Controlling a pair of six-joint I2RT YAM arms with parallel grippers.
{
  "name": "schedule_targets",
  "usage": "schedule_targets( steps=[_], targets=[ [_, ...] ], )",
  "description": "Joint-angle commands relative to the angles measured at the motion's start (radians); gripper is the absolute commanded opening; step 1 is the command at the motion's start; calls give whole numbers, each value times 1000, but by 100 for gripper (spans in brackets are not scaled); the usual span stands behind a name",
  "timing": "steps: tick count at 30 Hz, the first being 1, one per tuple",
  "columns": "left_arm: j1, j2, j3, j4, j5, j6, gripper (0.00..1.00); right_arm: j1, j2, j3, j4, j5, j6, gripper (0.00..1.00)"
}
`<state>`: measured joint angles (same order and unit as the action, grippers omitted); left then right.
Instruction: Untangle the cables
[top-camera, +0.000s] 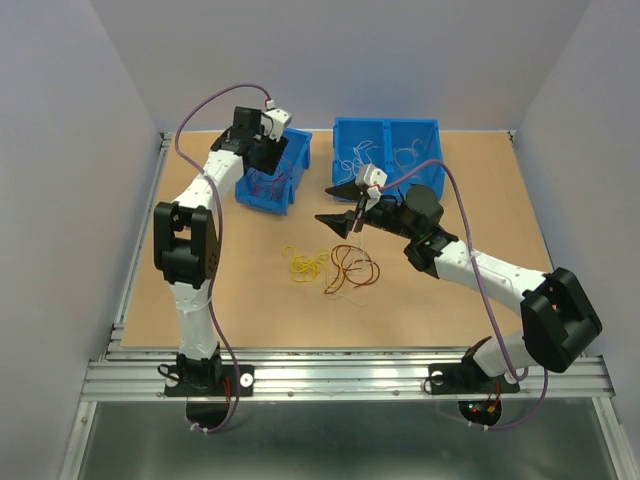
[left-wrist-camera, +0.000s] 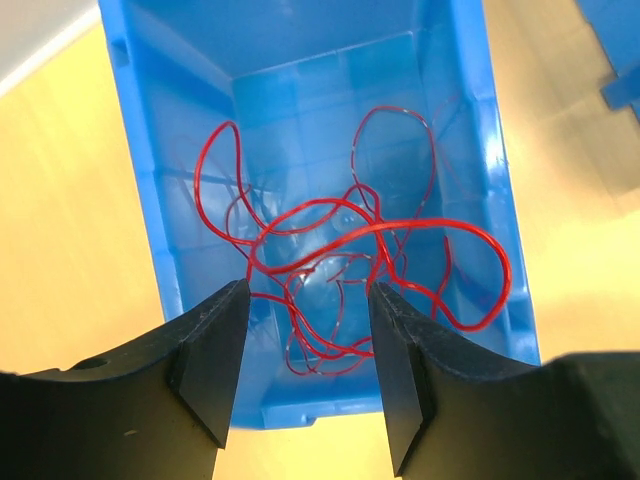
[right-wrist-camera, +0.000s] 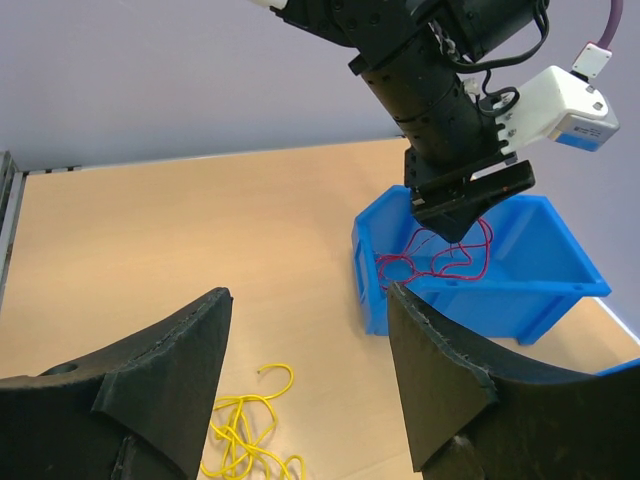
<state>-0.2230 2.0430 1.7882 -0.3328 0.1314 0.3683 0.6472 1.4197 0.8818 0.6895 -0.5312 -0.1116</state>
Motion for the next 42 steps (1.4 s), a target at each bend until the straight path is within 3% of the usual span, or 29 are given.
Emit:
schedule_targets(
  steps=[1, 6, 12, 16, 21, 29, 40, 42],
  targets=[
    [-6, -116, -45, 12, 48, 3, 61, -8, -22, -17, 56, 2, 1, 68],
    [-22, -158, -96, 43, 33, 24, 60, -8, -27, -20, 56, 0, 1, 68],
    [-85, -152, -96, 67, -122, 205, 60, -9, -21, -17, 56, -7, 0, 69],
    [-87, -162, -96, 31, -139, 400, 75, -9, -21, -17, 56, -10, 0, 69],
    [-82, -144, -47, -18, -165, 552, 75, -9, -21, -17, 56, -13, -2, 69],
    [-82, 6, 141, -141, -164, 629, 66, -9, -19, -14, 56, -21, 3, 69],
    [-82, 79, 229, -222, -70, 675, 61, -9, -28, -21, 56, -15, 0, 69],
    [-82, 83, 227, -221, -59, 678, 56, -8, -31, -21, 58, -16, 0, 69]
  ],
)
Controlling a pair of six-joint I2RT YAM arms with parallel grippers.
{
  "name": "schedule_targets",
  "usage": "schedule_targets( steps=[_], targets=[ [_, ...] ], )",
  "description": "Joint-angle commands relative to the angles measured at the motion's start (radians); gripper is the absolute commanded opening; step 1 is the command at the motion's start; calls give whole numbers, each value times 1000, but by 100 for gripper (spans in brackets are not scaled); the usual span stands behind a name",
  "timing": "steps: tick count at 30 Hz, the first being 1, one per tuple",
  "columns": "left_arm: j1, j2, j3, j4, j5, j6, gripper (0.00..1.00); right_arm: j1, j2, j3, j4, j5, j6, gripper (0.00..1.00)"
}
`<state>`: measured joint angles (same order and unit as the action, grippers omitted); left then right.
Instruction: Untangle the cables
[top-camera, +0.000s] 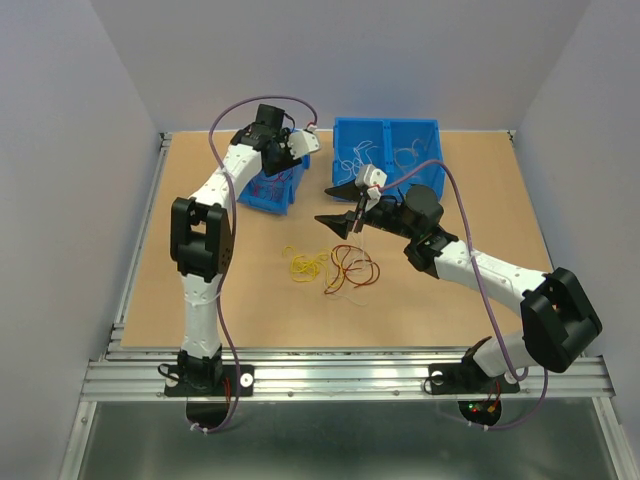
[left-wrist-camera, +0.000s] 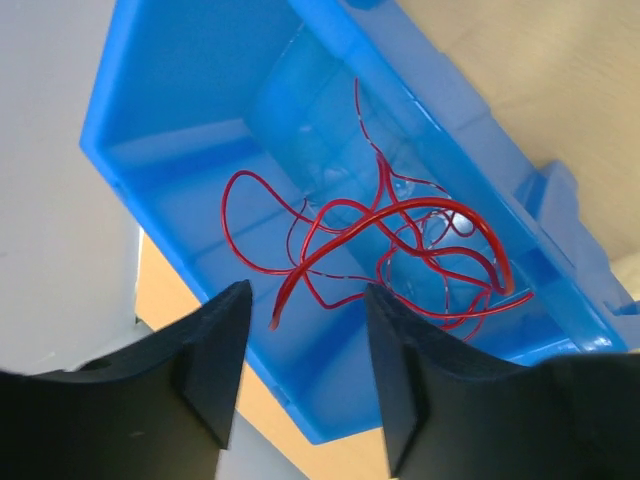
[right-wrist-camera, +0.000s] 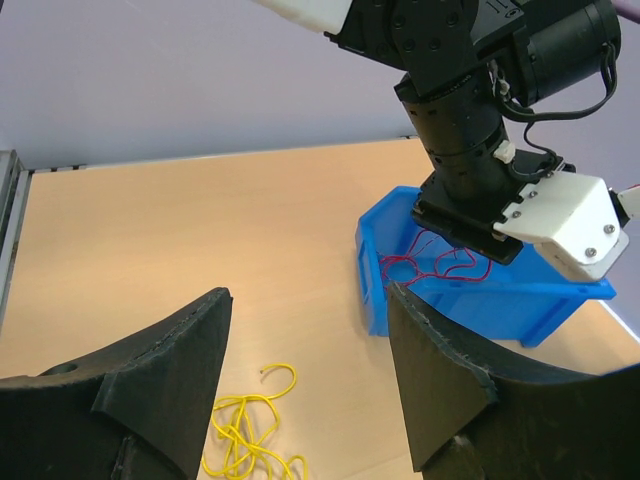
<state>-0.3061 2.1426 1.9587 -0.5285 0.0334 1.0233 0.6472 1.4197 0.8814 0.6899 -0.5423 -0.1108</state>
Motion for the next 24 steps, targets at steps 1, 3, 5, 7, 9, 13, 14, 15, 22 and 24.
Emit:
schedule_targets(
  steps=[1, 3, 5, 7, 9, 13, 14, 15, 22, 24],
  targets=[
    [1, -7, 60, -24, 39, 15, 52, -8, -31, -21, 56, -7, 0, 69],
    [1, 8, 74, -11, 26, 3, 35, -9, -28, -21, 56, -7, 2, 69],
    [1, 20, 65, 21, 17, -12, 5, -8, -30, -19, 56, -5, 2, 69],
    [4, 17, 48, 59, 13, -44, 0, -9, -27, -19, 56, -5, 0, 69],
    [18, 23, 49, 99, 17, -124, 0, -9, -27, -18, 56, -5, 2, 69],
    [38, 78, 94, 102, -19, -279, 0, -9, -28, -19, 56, -4, 0, 69],
    [44, 88, 92, 104, -24, -319, 0, -9, -28, -19, 56, -5, 0, 69],
    [45, 98, 89, 108, -24, -344, 0, -9, -28, -19, 56, -5, 0, 69],
    [70, 226, 118, 134, -9, -480, 0, -9, -25, -16, 56, -5, 3, 69],
    [71, 264, 131, 137, 14, -511, 0, -9, -24, -16, 56, -4, 3, 69]
  ],
)
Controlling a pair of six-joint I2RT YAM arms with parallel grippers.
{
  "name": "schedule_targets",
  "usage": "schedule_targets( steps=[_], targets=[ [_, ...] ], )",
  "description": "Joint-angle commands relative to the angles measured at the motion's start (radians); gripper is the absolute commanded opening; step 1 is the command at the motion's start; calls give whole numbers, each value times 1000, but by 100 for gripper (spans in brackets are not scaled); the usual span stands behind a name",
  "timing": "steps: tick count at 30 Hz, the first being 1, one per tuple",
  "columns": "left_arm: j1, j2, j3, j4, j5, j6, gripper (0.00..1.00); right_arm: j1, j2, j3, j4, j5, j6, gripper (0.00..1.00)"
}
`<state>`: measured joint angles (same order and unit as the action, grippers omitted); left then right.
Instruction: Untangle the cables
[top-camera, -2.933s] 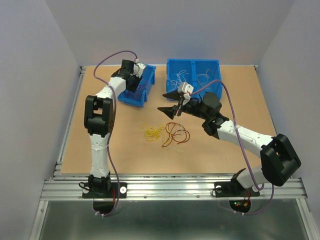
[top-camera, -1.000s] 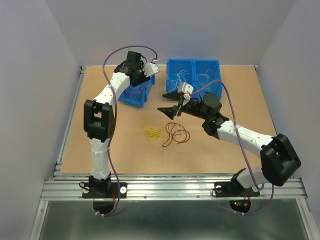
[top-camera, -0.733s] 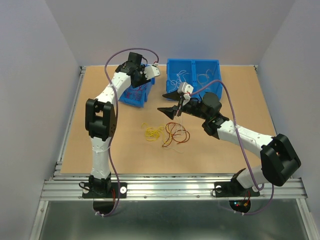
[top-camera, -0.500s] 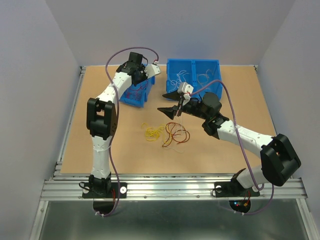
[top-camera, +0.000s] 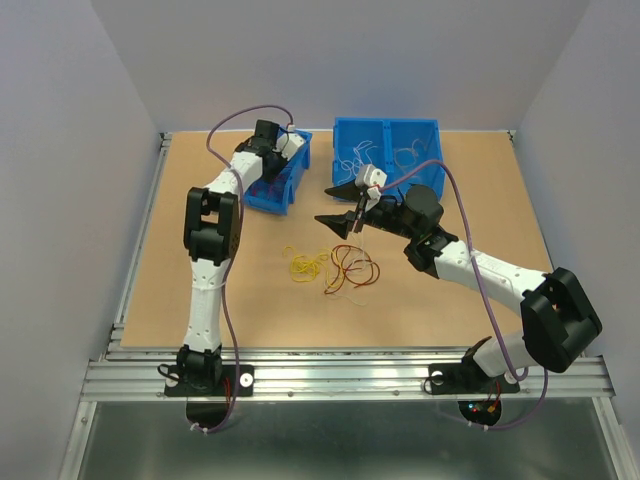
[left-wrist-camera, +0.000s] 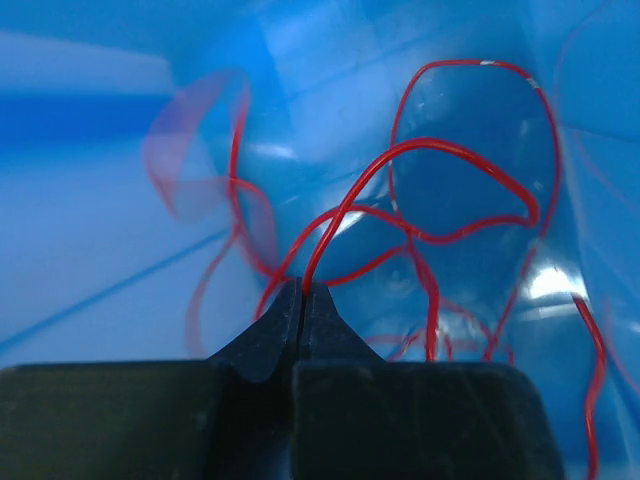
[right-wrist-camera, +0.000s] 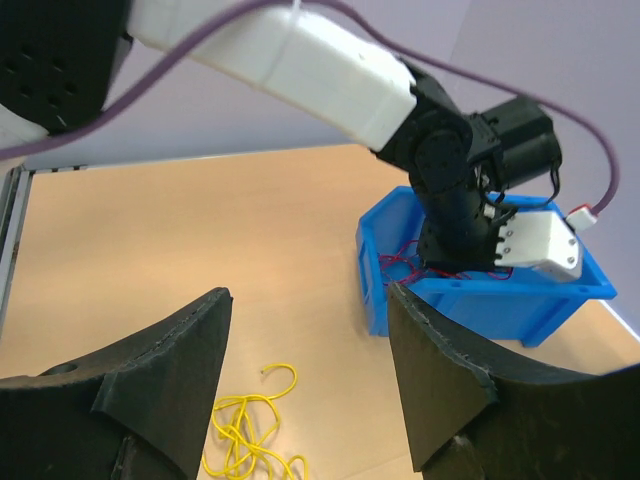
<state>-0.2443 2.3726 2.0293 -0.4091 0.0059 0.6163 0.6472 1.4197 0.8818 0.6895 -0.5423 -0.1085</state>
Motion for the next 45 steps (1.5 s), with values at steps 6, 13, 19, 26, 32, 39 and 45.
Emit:
schedule_targets(
  steps=[6, 13, 19, 26, 32, 39, 45],
  targets=[
    [11, 40, 43, 32, 77, -135, 2, -9, -27, -17, 54, 2, 0, 69],
    [43, -146, -50, 113, 135, -181, 37, -9, -30, -18, 56, 18, 7, 69],
    [45, -323, -188, 203, 172, -185, 68, -11, -67, 54, -147, 180, 70, 70],
    [46, -466, -333, 251, 200, -182, 84, -11, -132, 105, -478, 414, 102, 82],
    [45, -624, -542, 396, 299, -230, 86, -11, -157, 94, -642, 515, 105, 84],
    [40, -949, -992, 846, 367, -384, 90, -9, -96, 114, -780, 538, 78, 72],
    [40, -1073, -1107, 984, 443, -612, 99, -8, -21, 149, -780, 616, 55, 65]
  ],
)
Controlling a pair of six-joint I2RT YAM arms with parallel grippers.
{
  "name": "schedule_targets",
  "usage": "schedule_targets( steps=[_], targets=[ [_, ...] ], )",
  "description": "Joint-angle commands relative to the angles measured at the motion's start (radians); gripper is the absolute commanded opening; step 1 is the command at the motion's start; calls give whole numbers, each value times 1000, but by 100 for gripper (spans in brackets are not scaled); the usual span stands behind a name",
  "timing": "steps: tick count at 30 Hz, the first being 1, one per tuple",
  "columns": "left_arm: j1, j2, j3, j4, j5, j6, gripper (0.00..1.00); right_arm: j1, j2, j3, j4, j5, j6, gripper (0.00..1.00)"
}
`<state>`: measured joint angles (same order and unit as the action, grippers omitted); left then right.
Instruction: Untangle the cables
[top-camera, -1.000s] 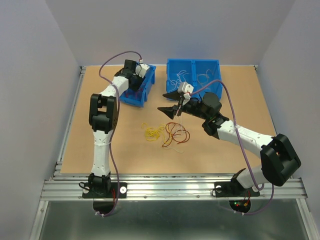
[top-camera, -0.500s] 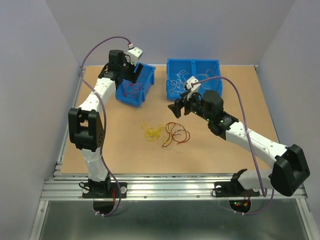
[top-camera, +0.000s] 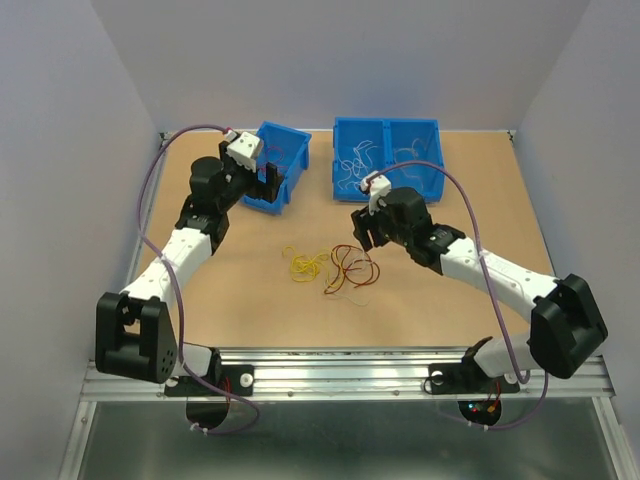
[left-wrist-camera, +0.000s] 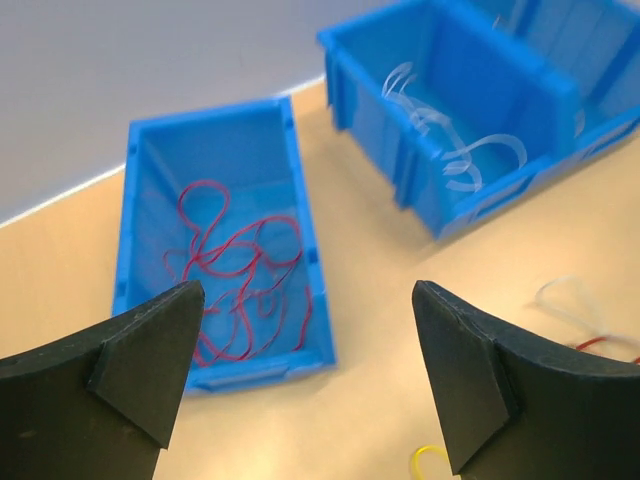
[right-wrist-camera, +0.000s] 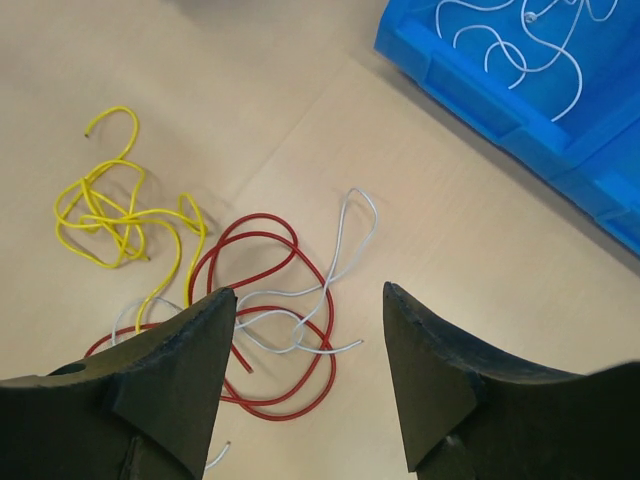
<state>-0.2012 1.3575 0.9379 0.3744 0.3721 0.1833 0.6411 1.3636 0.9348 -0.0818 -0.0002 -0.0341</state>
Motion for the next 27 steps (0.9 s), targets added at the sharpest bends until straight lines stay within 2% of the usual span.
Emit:
schedule_targets(
  steps=[1, 5, 8, 10, 14, 15, 20, 23, 27],
  targets=[
    [-3, -70, -16, 195, 86, -180, 99, -3, 48, 105, -9, 78, -30, 64],
    [-1, -120, -68, 244, 116, -208, 99, -8, 146, 166, -6, 69, -53, 64],
    [-3, -120, -143, 358, 200, -139, 99, -18, 235, 228, -7, 52, -55, 64],
    [-3, -132, -185, 365, 208, -69, 99, -35, 298, 272, -9, 51, -47, 64],
    [-4, -153, -200, 371, -55, -81, 99, -81, 377, 314, -10, 45, -21, 64],
    [-3, -156, -202, 370, -77, -79, 99, -90, 387, 318, -12, 43, -18, 64],
    [-4, -219, -251, 414, -78, -76, 98, -145, 451, 338, -33, 19, -9, 64],
    [-4, -259, -278, 435, -59, -64, 98, -153, 476, 341, -41, -47, -39, 63],
    [-4, -313, -341, 515, -105, -74, 99, -153, 480, 341, -55, -127, -70, 58]
  ],
)
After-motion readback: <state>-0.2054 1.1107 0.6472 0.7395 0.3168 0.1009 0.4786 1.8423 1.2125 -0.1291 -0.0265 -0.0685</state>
